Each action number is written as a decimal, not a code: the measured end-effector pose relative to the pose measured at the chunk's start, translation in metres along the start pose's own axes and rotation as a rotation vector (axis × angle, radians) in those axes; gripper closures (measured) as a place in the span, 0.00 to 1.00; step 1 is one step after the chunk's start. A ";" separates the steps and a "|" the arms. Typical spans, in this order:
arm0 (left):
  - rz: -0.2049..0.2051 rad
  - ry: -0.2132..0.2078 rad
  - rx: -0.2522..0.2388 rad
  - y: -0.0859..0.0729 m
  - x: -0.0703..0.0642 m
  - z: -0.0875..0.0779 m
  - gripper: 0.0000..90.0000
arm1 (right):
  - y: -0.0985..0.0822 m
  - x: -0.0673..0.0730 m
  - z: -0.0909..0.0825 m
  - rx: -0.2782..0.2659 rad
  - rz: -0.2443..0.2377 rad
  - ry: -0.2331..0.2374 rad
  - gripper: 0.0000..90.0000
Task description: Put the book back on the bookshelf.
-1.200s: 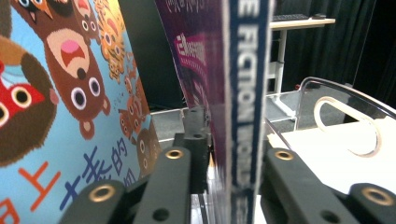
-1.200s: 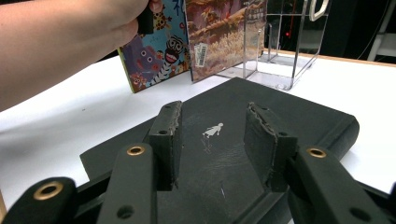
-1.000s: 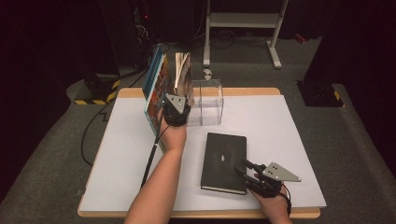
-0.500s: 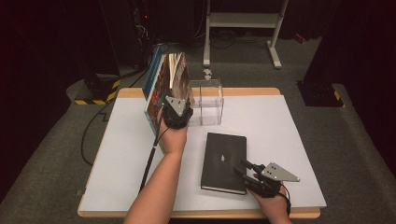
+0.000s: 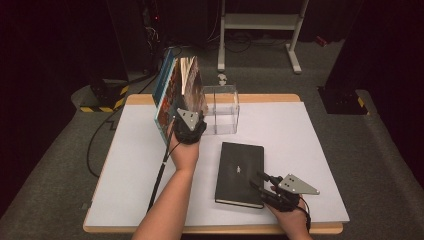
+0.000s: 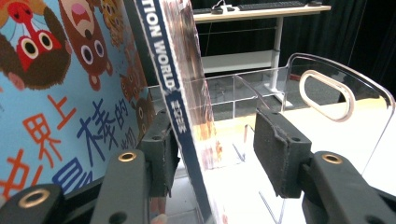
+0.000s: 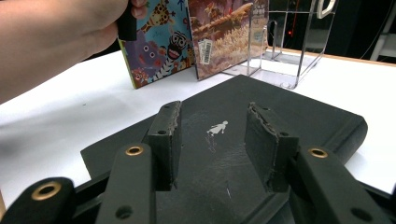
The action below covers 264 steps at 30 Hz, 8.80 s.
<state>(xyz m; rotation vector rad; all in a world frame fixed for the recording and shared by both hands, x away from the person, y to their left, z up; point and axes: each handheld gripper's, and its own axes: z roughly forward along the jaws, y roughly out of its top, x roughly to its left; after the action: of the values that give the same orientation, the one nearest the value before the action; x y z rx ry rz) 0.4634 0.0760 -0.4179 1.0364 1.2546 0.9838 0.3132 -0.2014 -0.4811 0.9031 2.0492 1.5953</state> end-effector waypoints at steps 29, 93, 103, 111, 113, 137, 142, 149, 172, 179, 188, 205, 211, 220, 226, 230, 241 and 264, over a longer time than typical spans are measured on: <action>-0.006 -0.041 0.021 -0.003 0.007 -0.032 0.52 | -0.001 0.001 0.002 0.007 -0.010 0.004 0.62; -0.150 -0.467 0.372 -0.062 0.044 -0.150 0.22 | 0.001 -0.040 0.041 0.279 0.166 -0.130 0.19; -0.190 -0.485 0.379 -0.058 0.044 -0.148 0.23 | 0.001 -0.043 0.045 0.322 0.185 -0.078 0.18; -0.181 -0.503 0.399 -0.062 0.036 -0.147 0.24 | -0.001 -0.029 0.045 0.313 0.150 -0.020 0.21; -0.180 -0.502 0.409 -0.064 0.035 -0.146 0.24 | -0.002 -0.021 0.044 0.317 0.140 -0.011 0.21; -0.234 -0.516 0.541 -0.086 0.010 -0.111 0.19 | -0.006 -0.005 0.035 0.306 0.097 0.030 0.21; -0.217 -0.517 0.519 -0.083 0.009 -0.113 0.21 | -0.006 -0.005 0.035 0.303 0.105 0.030 0.21; -0.204 -0.535 0.496 -0.075 0.009 -0.114 0.23 | -0.005 -0.006 0.032 0.284 0.117 0.039 0.24; -0.269 -0.573 0.516 -0.069 0.011 -0.108 0.41 | 0.000 -0.019 0.034 0.292 0.165 0.013 0.28; -0.290 -0.593 0.489 -0.065 0.010 -0.111 0.44 | 0.006 -0.029 0.051 0.292 0.191 0.011 0.25; -0.292 -0.598 0.496 -0.067 0.009 -0.111 0.45 | 0.004 -0.027 0.051 0.265 0.193 0.012 0.25; -0.167 -0.689 0.394 -0.068 0.011 -0.119 0.49 | 0.001 -0.026 0.050 0.268 0.225 0.032 0.22; -0.143 -0.704 0.367 -0.066 0.010 -0.122 0.50 | 0.001 -0.028 0.051 0.269 0.241 0.040 0.19; -0.081 -0.721 0.321 -0.063 0.007 -0.128 0.51 | 0.000 -0.032 0.053 0.276 0.288 0.057 0.13; -0.065 -0.725 0.300 -0.062 0.006 -0.130 0.51 | -0.001 -0.034 0.054 0.279 0.332 0.084 0.11; -0.045 -0.733 0.283 -0.061 0.006 -0.133 0.51 | -0.003 -0.034 0.054 0.280 0.358 0.109 0.09; 0.002 -0.749 0.233 -0.059 0.003 -0.140 0.51 | -0.004 -0.033 0.052 0.268 0.404 0.153 0.08; 0.092 -0.786 0.138 -0.056 -0.001 -0.153 0.51 | -0.004 -0.038 0.050 0.237 0.442 0.209 0.07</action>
<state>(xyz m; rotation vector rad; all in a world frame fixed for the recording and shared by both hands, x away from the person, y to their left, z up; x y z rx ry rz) 0.3111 0.0705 -0.4764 1.4134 0.6267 0.4648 0.3714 -0.1930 -0.5015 1.4082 2.3390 1.7470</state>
